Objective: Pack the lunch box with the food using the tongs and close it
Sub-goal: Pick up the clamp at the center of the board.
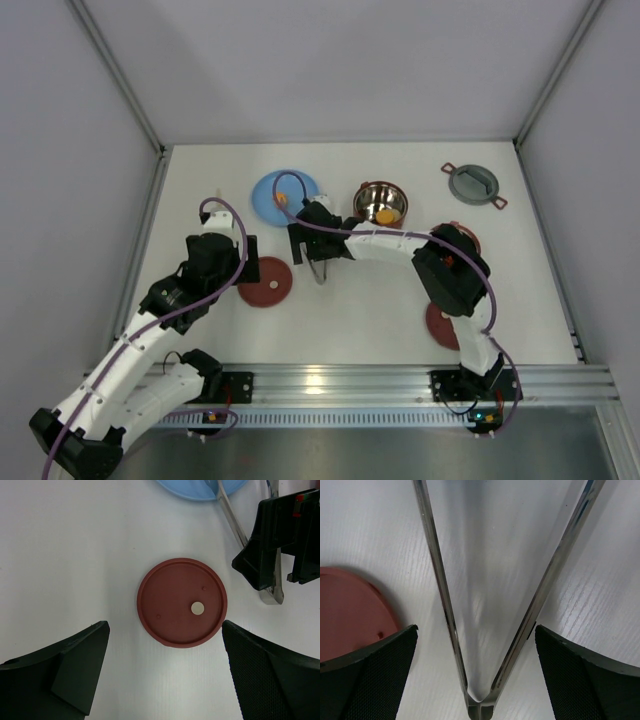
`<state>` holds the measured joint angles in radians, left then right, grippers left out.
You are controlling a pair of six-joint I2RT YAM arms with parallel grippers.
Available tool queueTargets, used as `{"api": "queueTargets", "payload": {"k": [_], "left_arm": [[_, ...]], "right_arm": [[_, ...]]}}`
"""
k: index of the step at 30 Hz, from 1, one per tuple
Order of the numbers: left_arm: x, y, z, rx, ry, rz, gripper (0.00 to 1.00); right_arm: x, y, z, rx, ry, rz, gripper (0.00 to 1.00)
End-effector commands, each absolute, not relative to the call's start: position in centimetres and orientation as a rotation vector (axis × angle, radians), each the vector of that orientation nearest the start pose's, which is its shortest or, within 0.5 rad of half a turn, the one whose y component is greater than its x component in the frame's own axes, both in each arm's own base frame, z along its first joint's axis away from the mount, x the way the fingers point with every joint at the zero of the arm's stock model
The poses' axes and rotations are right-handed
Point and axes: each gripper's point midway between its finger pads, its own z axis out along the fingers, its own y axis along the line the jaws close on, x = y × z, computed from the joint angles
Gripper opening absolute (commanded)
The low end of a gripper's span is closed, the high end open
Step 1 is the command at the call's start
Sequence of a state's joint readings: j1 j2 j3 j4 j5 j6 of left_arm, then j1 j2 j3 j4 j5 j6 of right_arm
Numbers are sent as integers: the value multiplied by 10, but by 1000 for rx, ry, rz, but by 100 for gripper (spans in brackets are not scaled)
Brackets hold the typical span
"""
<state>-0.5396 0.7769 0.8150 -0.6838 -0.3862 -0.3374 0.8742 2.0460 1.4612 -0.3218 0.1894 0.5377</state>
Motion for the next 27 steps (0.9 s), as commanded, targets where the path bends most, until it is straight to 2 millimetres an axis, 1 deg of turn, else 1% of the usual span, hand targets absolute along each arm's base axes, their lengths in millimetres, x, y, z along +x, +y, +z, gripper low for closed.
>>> {"api": "queueTargets", "payload": {"k": [1, 2, 8, 12, 13, 18, 19, 21, 22, 23, 25, 27], "left_arm": [[239, -80, 196, 11, 2144, -72, 99], [239, -79, 196, 9, 2144, -71, 99], [239, -80, 195, 14, 2145, -72, 99], [239, -80, 195, 11, 2145, -71, 99], [239, -80, 196, 12, 2144, -71, 99], [239, -80, 195, 13, 2148, -71, 99], [239, -80, 195, 13, 2147, -72, 99], [240, -80, 195, 12, 2148, -69, 99], [239, -80, 194, 13, 2149, -68, 99], [239, -80, 195, 13, 2148, -71, 99], [239, -80, 194, 13, 2149, -68, 99], [239, -80, 194, 13, 2150, -68, 99]], "right_arm": [[352, 388, 55, -272, 2419, 405, 98], [353, 385, 53, -259, 2427, 395, 98], [352, 386, 45, -256, 2439, 409, 95], [352, 385, 41, -248, 2447, 413, 89], [351, 386, 41, -241, 2447, 419, 84], [348, 380, 34, -231, 2460, 401, 74], [346, 380, 31, -233, 2465, 398, 70], [347, 378, 28, -228, 2470, 387, 65], [346, 377, 28, -224, 2471, 385, 58], [346, 375, 26, -220, 2473, 373, 54], [346, 372, 28, -216, 2472, 362, 46], [345, 368, 31, -211, 2465, 347, 43]]}}
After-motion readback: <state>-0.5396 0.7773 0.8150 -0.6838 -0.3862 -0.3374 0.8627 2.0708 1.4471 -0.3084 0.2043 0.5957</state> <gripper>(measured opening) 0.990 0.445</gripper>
